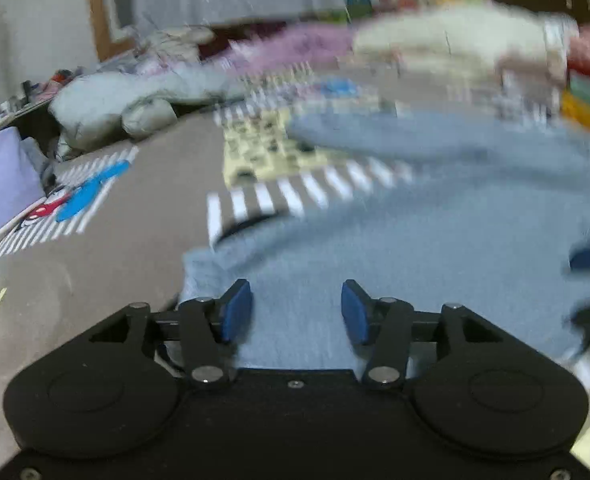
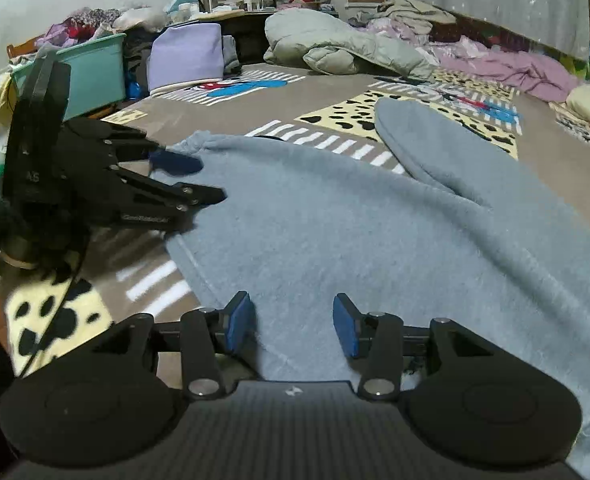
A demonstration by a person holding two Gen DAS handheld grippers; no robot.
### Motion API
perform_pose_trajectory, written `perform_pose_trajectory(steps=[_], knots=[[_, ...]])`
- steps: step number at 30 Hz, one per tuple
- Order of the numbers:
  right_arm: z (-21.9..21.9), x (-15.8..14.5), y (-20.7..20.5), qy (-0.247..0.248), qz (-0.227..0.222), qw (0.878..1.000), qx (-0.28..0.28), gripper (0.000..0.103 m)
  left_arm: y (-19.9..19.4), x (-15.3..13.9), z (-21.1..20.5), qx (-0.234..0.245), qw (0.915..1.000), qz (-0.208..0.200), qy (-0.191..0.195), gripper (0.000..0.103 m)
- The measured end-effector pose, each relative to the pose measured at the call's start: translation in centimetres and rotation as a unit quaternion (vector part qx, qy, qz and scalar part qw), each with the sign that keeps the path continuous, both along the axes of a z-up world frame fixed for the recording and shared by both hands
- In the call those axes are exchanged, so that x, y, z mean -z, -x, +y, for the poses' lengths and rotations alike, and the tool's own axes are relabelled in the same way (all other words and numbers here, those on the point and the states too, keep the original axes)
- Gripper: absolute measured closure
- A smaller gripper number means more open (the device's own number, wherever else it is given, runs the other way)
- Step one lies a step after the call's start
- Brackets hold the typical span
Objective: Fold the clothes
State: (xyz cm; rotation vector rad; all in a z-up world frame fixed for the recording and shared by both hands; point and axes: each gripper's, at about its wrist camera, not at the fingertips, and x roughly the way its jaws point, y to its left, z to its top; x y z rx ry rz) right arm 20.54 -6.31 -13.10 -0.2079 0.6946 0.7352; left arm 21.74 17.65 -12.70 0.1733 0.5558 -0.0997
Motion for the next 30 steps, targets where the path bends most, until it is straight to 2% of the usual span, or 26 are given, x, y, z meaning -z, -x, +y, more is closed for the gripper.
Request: perform_pose_trajectory(steps=[3, 5, 7, 10, 11, 12, 13, 14, 15, 16, 18, 22, 24, 25, 27, 30], knots=[[-0.5, -0.8, 1.7, 0.014, -0.021, 1.000, -0.008, 0.056, 1.0, -0.6, 0.5, -0.005, 0.9998, -0.015, 0.013, 0.053], [-1.8, -1.0, 3.7, 0.043, -0.057, 0.997, -0.020, 0.056, 1.5, -1.0, 1.2, -0.006, 0.9981, -0.022, 0.057, 0.053], [-3.4, -1.2, 4.8, 0.071, -0.082, 0.994, -0.017, 0.056, 1.9, -1.2, 1.5, -0.004, 0.9966, -0.021, 0.079, 0.053], [-6.8, -1.6, 5.4, 0.090, -0.100, 0.991, 0.021, 0.056, 2.4, -0.2, 1.1, -0.015, 0.9981, 0.009, 0.060, 0.052], [-7.8, -1.5, 5.4, 0.097, -0.102, 0.990, 0.031, 0.056, 2.0, 0.8, 0.6, -0.022, 0.9988, 0.034, 0.029, 0.051], [-8.9, -1.5, 5.4, 0.104, -0.105, 0.988, 0.041, 0.051, 2.1, 1.4, 0.1, -0.018, 0.9992, 0.034, 0.007, 0.051], [-9.5, -0.9, 5.4, 0.127, -0.102, 0.986, 0.039, 0.039, 2.4, 1.3, -0.5, -0.018, 0.9996, 0.021, -0.003, 0.051], [-9.8, 0.1, 4.9, 0.155, -0.080, 0.984, 0.032, 0.035, 2.7, 0.9, -0.5, -0.022, 0.9997, 0.013, 0.005, 0.051], [-10.3, 1.3, 4.6, 0.173, -0.055, 0.983, 0.014, 0.036, 3.1, 0.5, -0.5, -0.026, 0.9995, 0.005, 0.015, 0.051], [-10.8, 0.9, 4.9, 0.154, -0.068, 0.986, 0.016, 0.040, 3.4, 0.1, -0.5, -0.030, 0.9993, -0.003, 0.024, 0.051], [-10.8, 0.0, 5.3, 0.165, -0.071, 0.984, 0.014, 0.046, 4.4, -0.8, -0.7, -0.033, 0.9988, -0.020, 0.031, 0.051], [-10.9, -1.0, 6.8, 0.165, -0.124, 0.978, -0.001, 0.046, 6.0, -2.0, -1.2, -0.032, 0.9979, -0.044, 0.034, 0.051], [-10.5, -0.9, 7.0, 0.186, -0.139, 0.973, -0.014, 0.046, 7.1, -2.2, -1.8, -0.016, 0.9986, -0.047, 0.018, 0.051], [-10.3, -0.6, 7.0, 0.205, -0.146, 0.967, -0.022, 0.046, 7.8, -2.1, -2.3, -0.004, 0.9987, -0.051, -0.005, 0.051], [-10.2, 0.1, 7.2, 0.233, -0.158, 0.959, -0.039, 0.046, 8.4, -1.5, -3.0, 0.011, 0.9963, -0.048, -0.071, 0.050], [-10.5, 1.1, 7.3, 0.282, -0.178, 0.941, -0.063, 0.043, 9.1, -0.6, -3.5, 0.030, 0.9856, -0.043, -0.161, 0.050]])
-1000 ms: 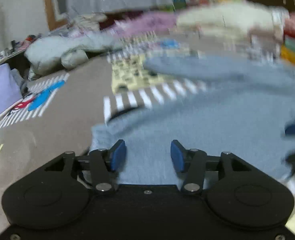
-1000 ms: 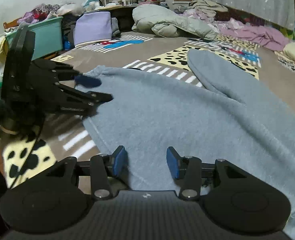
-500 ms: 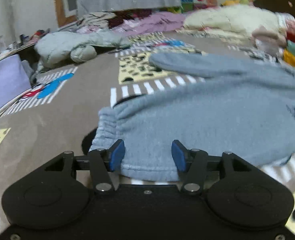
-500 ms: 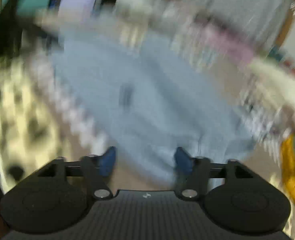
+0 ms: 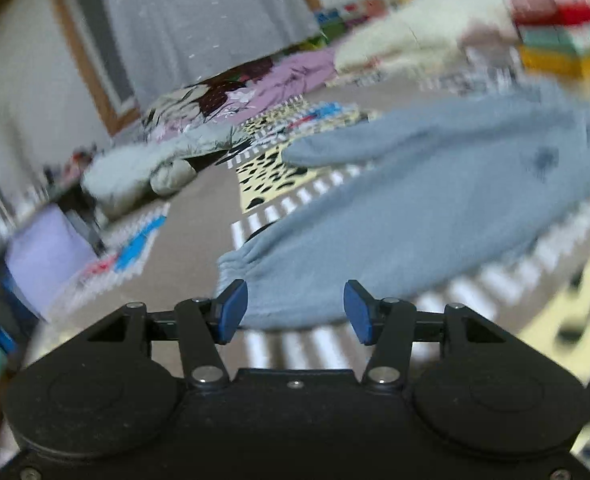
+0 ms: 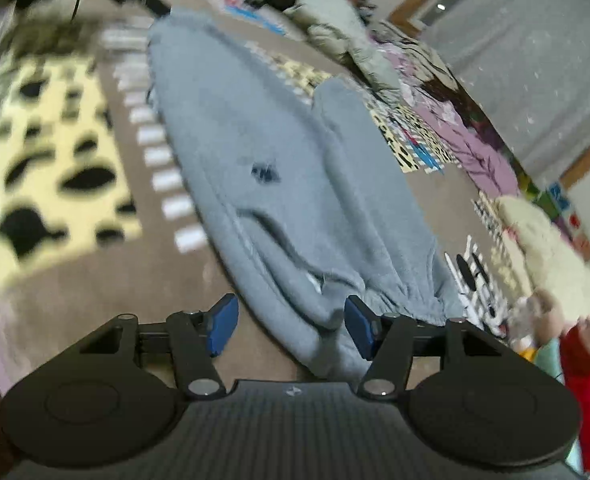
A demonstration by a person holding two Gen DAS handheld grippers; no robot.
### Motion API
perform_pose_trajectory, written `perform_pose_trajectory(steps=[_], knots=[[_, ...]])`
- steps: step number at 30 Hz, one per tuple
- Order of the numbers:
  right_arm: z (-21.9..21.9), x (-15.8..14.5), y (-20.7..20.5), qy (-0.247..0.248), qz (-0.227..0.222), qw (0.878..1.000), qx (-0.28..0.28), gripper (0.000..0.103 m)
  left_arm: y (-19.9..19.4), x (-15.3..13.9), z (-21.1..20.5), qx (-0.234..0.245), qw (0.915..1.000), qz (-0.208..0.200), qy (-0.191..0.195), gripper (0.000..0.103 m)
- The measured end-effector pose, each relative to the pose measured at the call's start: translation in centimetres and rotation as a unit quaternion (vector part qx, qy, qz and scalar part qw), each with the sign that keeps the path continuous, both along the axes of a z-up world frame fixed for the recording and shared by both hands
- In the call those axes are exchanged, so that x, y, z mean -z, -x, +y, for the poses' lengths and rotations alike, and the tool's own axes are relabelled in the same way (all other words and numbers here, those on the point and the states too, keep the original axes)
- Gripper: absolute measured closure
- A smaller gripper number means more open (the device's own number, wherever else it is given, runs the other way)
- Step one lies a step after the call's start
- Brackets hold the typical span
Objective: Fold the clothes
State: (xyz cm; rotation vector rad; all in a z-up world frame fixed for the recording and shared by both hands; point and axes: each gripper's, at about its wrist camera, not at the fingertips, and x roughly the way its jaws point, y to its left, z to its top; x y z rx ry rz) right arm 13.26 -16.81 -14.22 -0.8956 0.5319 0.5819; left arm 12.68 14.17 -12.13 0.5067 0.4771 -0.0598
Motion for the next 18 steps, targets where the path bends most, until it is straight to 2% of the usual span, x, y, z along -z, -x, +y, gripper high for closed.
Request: perform_pose_trajectory(steps=[2, 4, 9, 12, 15, 17, 18], knots=[[-0.4, 1.0, 0.2, 0.025, -0.013, 1.000, -0.013, 0.043, 0.0, 0.9, 0.0, 0.014, 0.9979, 0.004, -0.063, 0.050], [-0.9, 1.2, 0.3, 0.019, -0.016, 1.000, -0.018, 0.043, -0.4, 1.9, 0.1, 0.029, 0.9921, 0.012, -0.121, 0.050], [-1.7, 1.3, 0.0, 0.011, -0.017, 1.000, -0.018, 0.042, -1.5, 4.3, 0.4, 0.069, 0.9686, 0.017, -0.238, 0.050], [-2.1, 1.4, -0.1, 0.007, -0.024, 0.999, -0.020, 0.042, -2.1, 4.8, 0.7, 0.092, 0.9571, 0.006, -0.275, 0.050], [-2.7, 1.8, -0.3, 0.007, -0.051, 0.998, -0.020, 0.043, -2.8, 5.4, 1.0, 0.112, 0.9469, -0.002, -0.301, 0.053], [-3.0, 2.2, 0.3, 0.008, -0.065, 0.998, -0.023, 0.046, -3.2, 5.4, 1.1, 0.111, 0.9448, -0.007, -0.308, 0.057], [-3.0, 2.3, 0.3, 0.011, -0.072, 0.997, -0.027, 0.046, -3.4, 5.4, 1.2, 0.104, 0.9471, -0.009, -0.304, 0.057]])
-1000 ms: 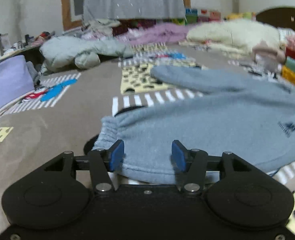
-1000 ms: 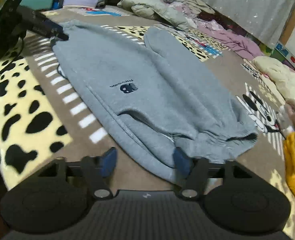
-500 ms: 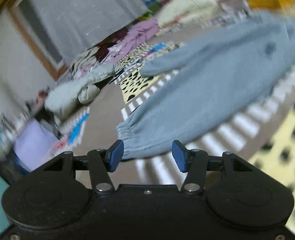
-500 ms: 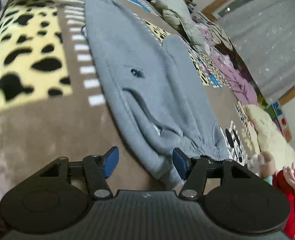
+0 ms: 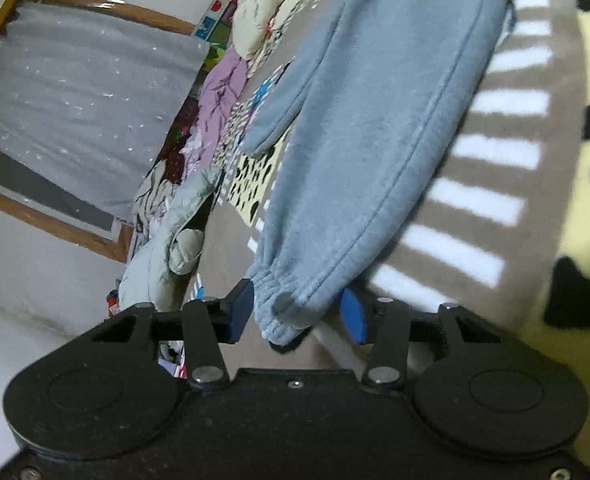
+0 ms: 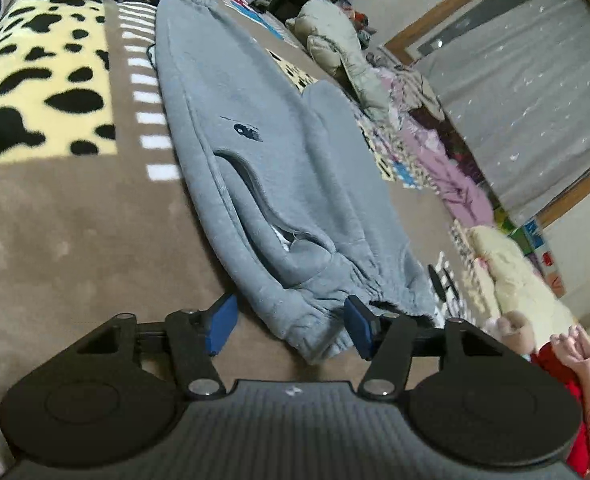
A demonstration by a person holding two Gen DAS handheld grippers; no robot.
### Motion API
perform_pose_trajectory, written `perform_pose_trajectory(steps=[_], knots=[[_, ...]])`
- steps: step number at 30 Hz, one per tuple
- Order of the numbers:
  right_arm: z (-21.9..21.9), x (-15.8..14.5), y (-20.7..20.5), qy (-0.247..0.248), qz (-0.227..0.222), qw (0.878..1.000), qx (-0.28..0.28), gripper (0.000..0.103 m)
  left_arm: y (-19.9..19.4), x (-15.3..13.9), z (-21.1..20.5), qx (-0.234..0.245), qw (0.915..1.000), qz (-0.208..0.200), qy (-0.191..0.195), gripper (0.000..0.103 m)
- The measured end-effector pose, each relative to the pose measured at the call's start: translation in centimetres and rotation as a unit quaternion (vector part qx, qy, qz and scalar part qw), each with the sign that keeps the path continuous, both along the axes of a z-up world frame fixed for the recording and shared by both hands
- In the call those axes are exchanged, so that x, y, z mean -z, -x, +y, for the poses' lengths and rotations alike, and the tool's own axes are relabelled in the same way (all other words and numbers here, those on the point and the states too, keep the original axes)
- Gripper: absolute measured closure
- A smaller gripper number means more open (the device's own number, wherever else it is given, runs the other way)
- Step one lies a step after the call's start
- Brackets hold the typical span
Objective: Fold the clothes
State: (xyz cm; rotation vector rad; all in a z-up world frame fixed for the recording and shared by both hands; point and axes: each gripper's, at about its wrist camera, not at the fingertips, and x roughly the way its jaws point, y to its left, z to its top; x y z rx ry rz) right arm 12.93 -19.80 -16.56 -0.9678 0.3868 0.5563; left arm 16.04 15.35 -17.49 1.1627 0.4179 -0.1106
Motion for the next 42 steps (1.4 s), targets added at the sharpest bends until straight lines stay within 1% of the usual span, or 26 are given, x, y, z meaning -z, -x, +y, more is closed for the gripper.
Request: perform_pose_trajectory(steps=[1, 2, 4, 6, 7, 8, 9, 10, 11, 13, 18, 19, 20, 23, 25, 28, 30, 33, 36, 38, 40, 42], knots=[[-0.1, 0.1, 0.1, 0.002, -0.006, 1.000, -0.004, 0.046, -0.2, 0.0, 0.1, -0.006, 1.0000, -0.004, 0.006, 0.063], [-0.2, 0.3, 0.1, 0.004, -0.015, 1.000, -0.009, 0.046, -0.2, 0.0, 0.1, -0.011, 0.9999, -0.008, 0.009, 0.073], [-0.3, 0.7, 0.3, 0.009, -0.031, 0.999, -0.017, 0.046, -0.3, 0.0, 0.1, -0.021, 0.9996, -0.011, 0.016, 0.081], [-0.5, 0.8, 0.1, 0.006, -0.037, 0.999, -0.023, 0.047, -0.3, -0.5, 0.2, -0.029, 0.9987, -0.016, 0.039, 0.083], [-0.6, 0.8, 0.0, 0.004, -0.038, 0.999, -0.025, 0.048, -0.4, -1.0, 0.3, -0.036, 0.9976, -0.017, 0.056, 0.085], [-0.6, 0.8, -0.1, 0.002, -0.038, 0.999, -0.028, 0.055, -0.7, -1.5, 0.4, -0.041, 0.9965, -0.017, 0.070, 0.086], [-0.7, 0.8, -0.1, 0.000, -0.033, 0.999, -0.030, 0.069, -0.9, -2.0, 0.5, -0.046, 0.9953, -0.019, 0.083, 0.087], [-0.9, 0.6, -0.3, -0.004, -0.022, 0.999, -0.033, 0.077, -1.3, -2.8, 0.6, -0.051, 0.9937, -0.021, 0.098, 0.088], [-1.1, 0.2, -0.5, -0.016, -0.016, 0.999, -0.030, 0.078, -1.7, -3.5, 0.6, -0.055, 0.9922, -0.024, 0.110, 0.089], [-1.5, -0.6, -0.9, -0.041, -0.002, 0.999, -0.026, 0.082, -2.5, -4.7, 0.5, -0.061, 0.9888, -0.031, 0.133, 0.090], [-2.9, -4.2, -1.3, -0.115, -0.011, 0.993, -0.005, 0.084, -5.6, -8.7, 0.1, -0.078, 0.9772, -0.051, 0.191, 0.093], [-3.2, -4.9, -1.5, -0.126, -0.011, 0.992, 0.001, 0.084, -6.4, -9.5, 0.0, -0.082, 0.9742, -0.053, 0.203, 0.093], [-3.7, -5.6, -2.0, -0.148, -0.005, 0.989, 0.009, 0.084, -7.3, -10.1, -0.1, -0.085, 0.9720, -0.055, 0.212, 0.093], [-5.1, -7.5, -3.9, -0.214, 0.017, 0.976, 0.037, 0.085, -9.7, -11.6, -0.7, -0.093, 0.9661, -0.059, 0.233, 0.094], [-6.1, -8.3, -5.4, -0.249, 0.030, 0.967, 0.054, 0.086, -11.8, -12.7, -1.0, -0.099, 0.9617, -0.059, 0.249, 0.094], [-7.4, -9.1, -7.4, -0.305, 0.045, 0.947, 0.086, 0.086, -14.4, -13.5, -1.9, -0.110, 0.9570, -0.052, 0.263, 0.094], [-8.2, -9.2, -9.2, -0.339, 0.063, 0.933, 0.106, 0.086, -16.3, -13.8, -2.4, -0.114, 0.9560, -0.044, 0.267, 0.094], [-9.2, -8.6, -11.5, -0.376, 0.078, 0.914, 0.134, 0.087, -19.3, -13.7, -3.8, -0.117, 0.9574, -0.034, 0.262, 0.094], [-10.1, -7.4, -13.3, -0.409, 0.095, 0.894, 0.156, 0.087, -21.9, -13.4, -4.8, -0.124, 0.9555, -0.028, 0.266, 0.095], [-10.7, -6.4, -14.4, -0.428, 0.106, 0.882, 0.168, 0.087, -23.5, -13.2, -5.3, -0.132, 0.9527, -0.021, 0.273, 0.095], [-11.1, -5.5, -15.3, -0.444, 0.117, 0.871, 0.177, 0.087, -25.2, -12.8, -5.6, -0.144, 0.9472, -0.011, 0.286, 0.095], [-11.7, -4.5, -16.4, -0.464, 0.133, 0.855, 0.190, 0.087, -26.7, -12.3, -6.0, -0.158, 0.9404, -0.003, 0.301, 0.095]])
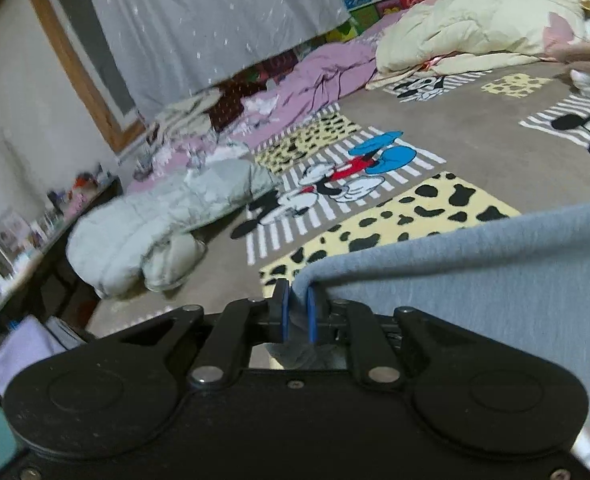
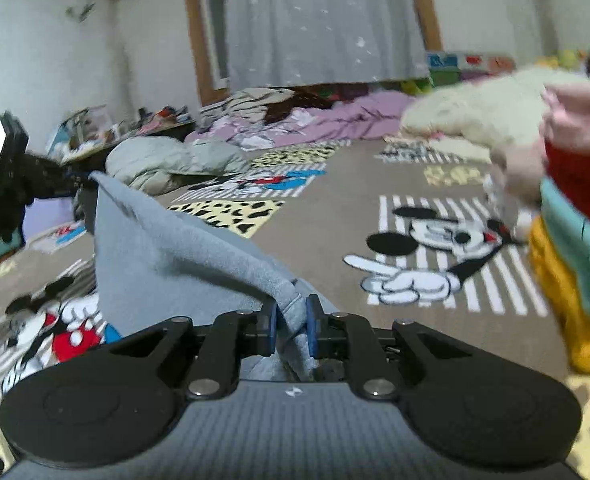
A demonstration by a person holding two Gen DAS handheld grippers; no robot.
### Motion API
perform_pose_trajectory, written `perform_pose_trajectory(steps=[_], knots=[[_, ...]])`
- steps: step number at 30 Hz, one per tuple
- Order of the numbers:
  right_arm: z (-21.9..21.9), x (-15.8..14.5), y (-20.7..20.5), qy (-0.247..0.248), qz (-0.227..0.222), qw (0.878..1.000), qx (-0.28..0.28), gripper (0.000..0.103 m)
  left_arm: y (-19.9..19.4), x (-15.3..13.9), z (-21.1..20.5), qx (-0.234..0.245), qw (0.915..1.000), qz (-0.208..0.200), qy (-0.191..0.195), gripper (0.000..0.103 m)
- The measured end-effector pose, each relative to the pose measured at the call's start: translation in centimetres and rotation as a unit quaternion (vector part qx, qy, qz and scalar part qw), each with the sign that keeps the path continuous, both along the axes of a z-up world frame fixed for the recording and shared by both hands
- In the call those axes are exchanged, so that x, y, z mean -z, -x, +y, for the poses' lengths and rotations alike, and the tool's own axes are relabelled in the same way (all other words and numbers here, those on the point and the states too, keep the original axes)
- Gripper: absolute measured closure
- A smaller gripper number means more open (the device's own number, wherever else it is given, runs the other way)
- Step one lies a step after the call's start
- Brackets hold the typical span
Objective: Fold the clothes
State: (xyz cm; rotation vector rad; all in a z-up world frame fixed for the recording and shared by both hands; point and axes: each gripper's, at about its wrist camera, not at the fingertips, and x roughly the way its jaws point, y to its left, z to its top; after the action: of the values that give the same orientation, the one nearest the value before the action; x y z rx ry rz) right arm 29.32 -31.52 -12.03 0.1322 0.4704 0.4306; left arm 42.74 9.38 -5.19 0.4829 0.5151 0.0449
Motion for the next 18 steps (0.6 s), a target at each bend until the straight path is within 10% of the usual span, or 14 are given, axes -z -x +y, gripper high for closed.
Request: perform_pose_trajectory(steps=[18], knots=[[-4.7, 4.6, -5.0, -0.164, 0.094, 0.982, 0.027, 0.089, -9.0, 3.5, -4.3, -0.069, 0.9961, 0.031, 0.045, 0.096]])
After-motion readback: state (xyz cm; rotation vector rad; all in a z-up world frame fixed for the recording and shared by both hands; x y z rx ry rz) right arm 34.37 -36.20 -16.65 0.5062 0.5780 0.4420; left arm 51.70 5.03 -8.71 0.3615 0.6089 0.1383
